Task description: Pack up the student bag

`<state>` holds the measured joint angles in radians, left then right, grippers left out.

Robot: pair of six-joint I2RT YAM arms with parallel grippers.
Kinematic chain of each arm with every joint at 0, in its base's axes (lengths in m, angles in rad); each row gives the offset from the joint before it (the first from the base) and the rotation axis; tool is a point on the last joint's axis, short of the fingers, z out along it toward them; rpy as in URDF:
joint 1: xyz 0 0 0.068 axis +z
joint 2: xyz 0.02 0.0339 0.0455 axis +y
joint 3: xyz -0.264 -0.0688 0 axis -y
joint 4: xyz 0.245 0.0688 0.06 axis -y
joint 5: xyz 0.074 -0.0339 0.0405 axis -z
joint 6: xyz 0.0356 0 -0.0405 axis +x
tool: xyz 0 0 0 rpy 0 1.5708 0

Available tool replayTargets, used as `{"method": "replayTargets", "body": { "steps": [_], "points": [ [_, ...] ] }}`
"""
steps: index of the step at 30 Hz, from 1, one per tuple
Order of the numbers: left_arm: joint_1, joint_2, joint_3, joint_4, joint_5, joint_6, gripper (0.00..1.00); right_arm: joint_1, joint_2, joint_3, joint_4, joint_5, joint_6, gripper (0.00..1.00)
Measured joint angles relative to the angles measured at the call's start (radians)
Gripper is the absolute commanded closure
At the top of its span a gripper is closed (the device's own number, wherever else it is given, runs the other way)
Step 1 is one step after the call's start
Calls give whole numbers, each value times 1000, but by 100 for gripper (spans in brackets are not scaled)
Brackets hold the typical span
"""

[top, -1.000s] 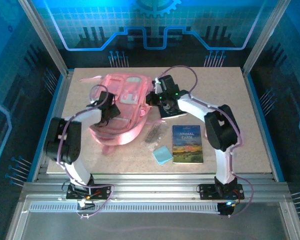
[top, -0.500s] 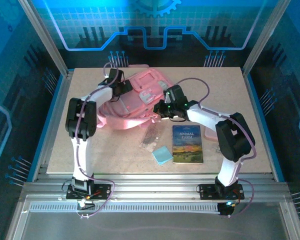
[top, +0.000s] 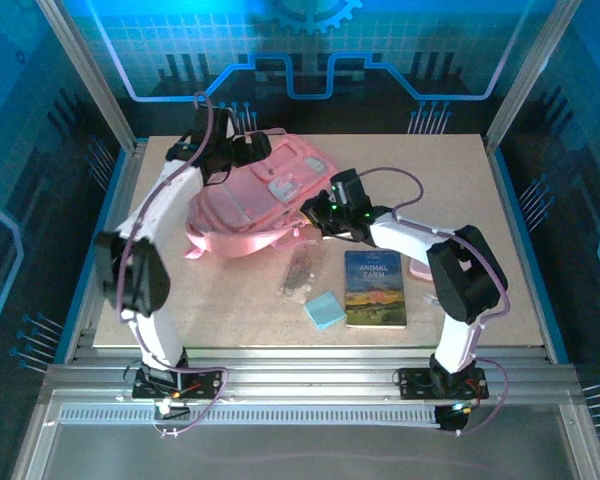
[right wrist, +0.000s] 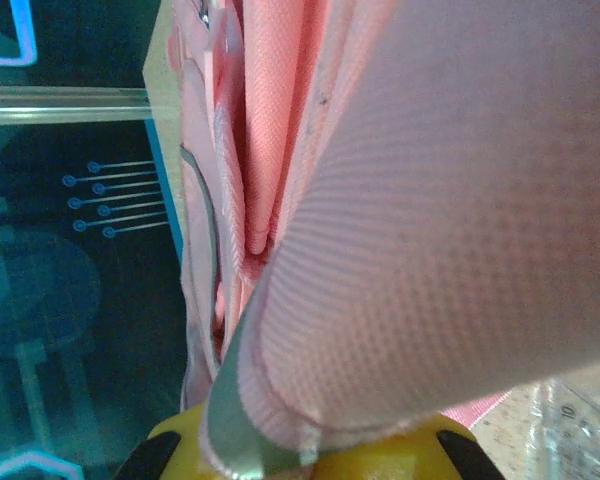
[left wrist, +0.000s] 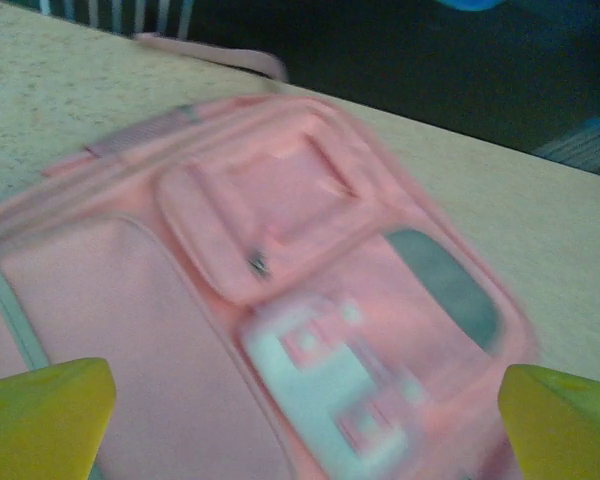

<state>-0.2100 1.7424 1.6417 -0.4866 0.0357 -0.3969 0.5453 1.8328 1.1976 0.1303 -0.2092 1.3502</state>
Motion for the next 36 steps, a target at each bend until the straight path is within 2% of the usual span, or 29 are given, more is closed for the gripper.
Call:
{"method": "replayTargets", "body": {
  "steps": [3,6,9,14,16,20,27,32,36],
  "points": [
    [-75,-164,-143,15,35,-30,5,0,37,32,28,2,36,100],
    [-139,-256,-286,49,87,-85,11,-1,84,42,84,0,62,100],
    [-187,-291,-422,84,112,-150,18,-3,118,42,114,-4,76,100],
    [-253,-311,-620,161,119,-252,34,-13,126,42,133,-17,87,100],
    [-275,-311,-664,202,116,-282,35,-16,126,42,135,-24,92,100],
    [-306,-301,-705,286,100,-310,32,-19,126,42,134,-39,116,100],
    [-310,-161,-692,432,28,-296,28,-24,119,39,144,-57,156,100],
    [-298,-43,-614,443,11,-274,32,-35,106,5,181,-60,188,100],
    [-288,-22,-594,455,8,-248,38,-47,93,-8,185,-55,196,100]
  ]
}}
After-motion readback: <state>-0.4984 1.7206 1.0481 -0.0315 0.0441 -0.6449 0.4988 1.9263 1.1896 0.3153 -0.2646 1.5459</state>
